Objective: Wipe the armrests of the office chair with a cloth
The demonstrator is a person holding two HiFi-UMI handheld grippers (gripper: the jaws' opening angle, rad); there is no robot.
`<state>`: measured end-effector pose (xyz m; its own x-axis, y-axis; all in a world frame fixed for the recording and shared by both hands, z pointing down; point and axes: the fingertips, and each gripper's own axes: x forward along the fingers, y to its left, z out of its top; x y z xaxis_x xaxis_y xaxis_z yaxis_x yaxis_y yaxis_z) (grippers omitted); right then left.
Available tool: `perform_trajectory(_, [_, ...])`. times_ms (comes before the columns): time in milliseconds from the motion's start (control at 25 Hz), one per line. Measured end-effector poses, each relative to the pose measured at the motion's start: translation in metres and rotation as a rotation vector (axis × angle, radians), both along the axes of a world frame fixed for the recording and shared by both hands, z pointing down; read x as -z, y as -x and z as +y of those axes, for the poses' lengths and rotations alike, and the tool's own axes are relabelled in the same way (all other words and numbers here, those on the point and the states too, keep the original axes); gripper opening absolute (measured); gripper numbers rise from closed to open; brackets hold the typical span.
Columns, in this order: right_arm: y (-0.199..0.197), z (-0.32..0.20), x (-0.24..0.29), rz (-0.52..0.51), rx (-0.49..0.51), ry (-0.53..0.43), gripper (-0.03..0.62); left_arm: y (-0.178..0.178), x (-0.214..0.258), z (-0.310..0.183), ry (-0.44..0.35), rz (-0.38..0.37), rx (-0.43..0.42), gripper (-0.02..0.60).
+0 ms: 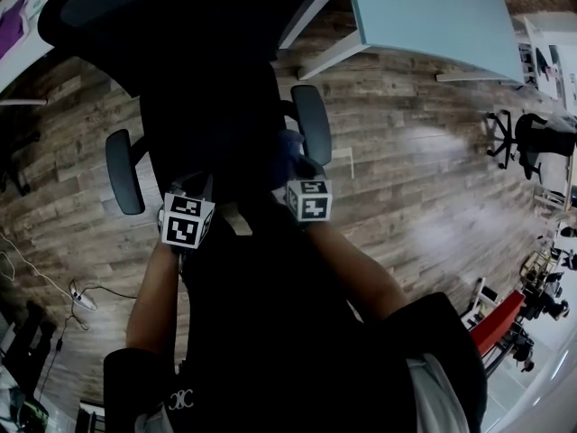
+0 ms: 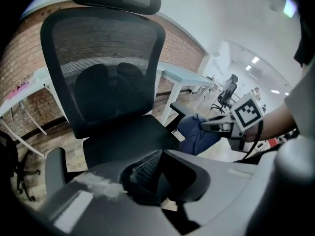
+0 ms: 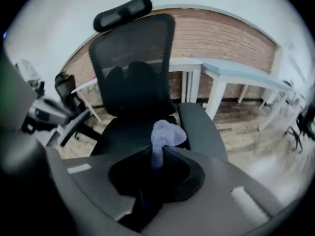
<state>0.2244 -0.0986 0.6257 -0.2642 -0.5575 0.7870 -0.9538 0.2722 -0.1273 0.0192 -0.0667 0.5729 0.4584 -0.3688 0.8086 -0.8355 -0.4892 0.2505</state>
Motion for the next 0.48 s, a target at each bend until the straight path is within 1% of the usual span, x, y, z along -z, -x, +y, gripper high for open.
perform_trajectory(80, [0.002,-0.002,-0.008,-0.067,-0.169,0.014,0.046,0.008,0.001,0.003,0.021,0.021,-0.005,0.005])
perform_trajectory(200, [0.003,-0.005,-0.021,-0.181,-0.410,0.016,0.045,0.023,0.004,0.002,0.029,0.040,-0.013,0.005])
perform_trajectory(320, [0.005,-0.015,-0.029,-0.275,-0.603,-0.047,0.046,0.039,0.003,-0.001,0.041,0.052,-0.037,0.005])
perform_trajectory(480, [-0.003,-0.029,-0.037,-0.318,-0.869,-0.156,0.044,0.058,-0.006,0.006,0.056,0.020,-0.154,0.005])
